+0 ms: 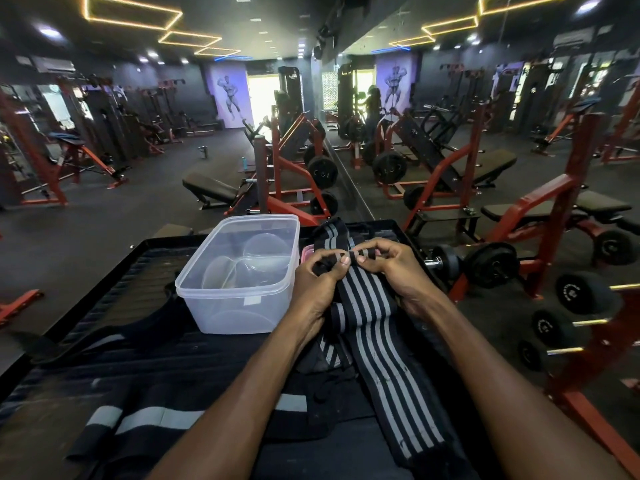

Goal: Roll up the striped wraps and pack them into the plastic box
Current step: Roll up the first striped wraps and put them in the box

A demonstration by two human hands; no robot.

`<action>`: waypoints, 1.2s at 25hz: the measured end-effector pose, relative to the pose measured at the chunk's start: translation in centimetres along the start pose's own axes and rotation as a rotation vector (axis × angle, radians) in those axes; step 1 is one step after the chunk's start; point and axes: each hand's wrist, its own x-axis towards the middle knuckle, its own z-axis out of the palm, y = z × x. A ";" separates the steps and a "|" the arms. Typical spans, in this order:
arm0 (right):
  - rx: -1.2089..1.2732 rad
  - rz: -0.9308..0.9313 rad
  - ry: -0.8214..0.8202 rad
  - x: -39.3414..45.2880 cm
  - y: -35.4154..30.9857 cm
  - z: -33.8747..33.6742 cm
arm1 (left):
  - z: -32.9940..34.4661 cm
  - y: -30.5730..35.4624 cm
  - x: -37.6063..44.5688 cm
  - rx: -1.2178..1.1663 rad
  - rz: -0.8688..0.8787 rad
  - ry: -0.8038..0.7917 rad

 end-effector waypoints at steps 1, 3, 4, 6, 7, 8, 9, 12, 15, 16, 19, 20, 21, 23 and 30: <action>0.017 0.012 -0.005 0.0 0.1 0.1 | -0.1 -0.2 0.2 0.010 0.010 0.026; 0.031 0.013 0.002 0.1 0.1 0.1 | -0.1 -0.3 0.2 -0.019 0.022 0.048; 0.014 -0.001 0.006 0.2 0.2 0.2 | 0.0 -0.1 0.1 -0.039 0.004 0.039; -0.008 -0.031 -0.008 0.3 0.2 0.1 | 0.0 -0.1 0.2 -0.051 -0.026 0.032; -0.007 -0.030 -0.021 0.3 0.2 0.1 | -0.1 -0.2 0.3 -0.037 -0.029 0.040; 0.006 -0.011 -0.032 0.2 0.1 0.1 | -0.1 0.0 0.3 -0.028 -0.014 0.039; 0.023 0.013 -0.036 0.1 0.1 0.1 | -0.1 0.1 0.1 -0.013 -0.005 0.060; 0.023 0.054 -0.010 0.1 0.0 0.2 | -0.2 -0.4 0.2 0.028 0.052 0.046; -0.084 -0.016 0.004 0.5 0.5 0.0 | 0.1 -0.4 0.2 0.006 -0.011 0.034; -0.098 -0.042 0.003 0.5 0.6 -0.1 | 0.1 -0.3 0.1 -0.021 -0.032 0.028; -0.106 -0.070 0.004 0.6 1.0 -0.1 | 0.2 -0.1 0.1 0.006 -0.012 0.045; -0.107 -0.067 0.006 0.7 1.1 0.0 | 0.1 -0.2 0.2 0.024 0.005 0.050; -0.118 -0.070 0.008 0.8 1.3 0.1 | 0.0 -0.5 0.3 0.045 0.023 0.067; -0.166 -0.105 0.023 0.8 1.4 0.2 | 0.0 -0.5 0.2 0.035 0.021 0.067; -0.094 -0.054 0.022 0.8 1.2 0.2 | 0.0 -0.3 0.2 0.039 0.040 0.089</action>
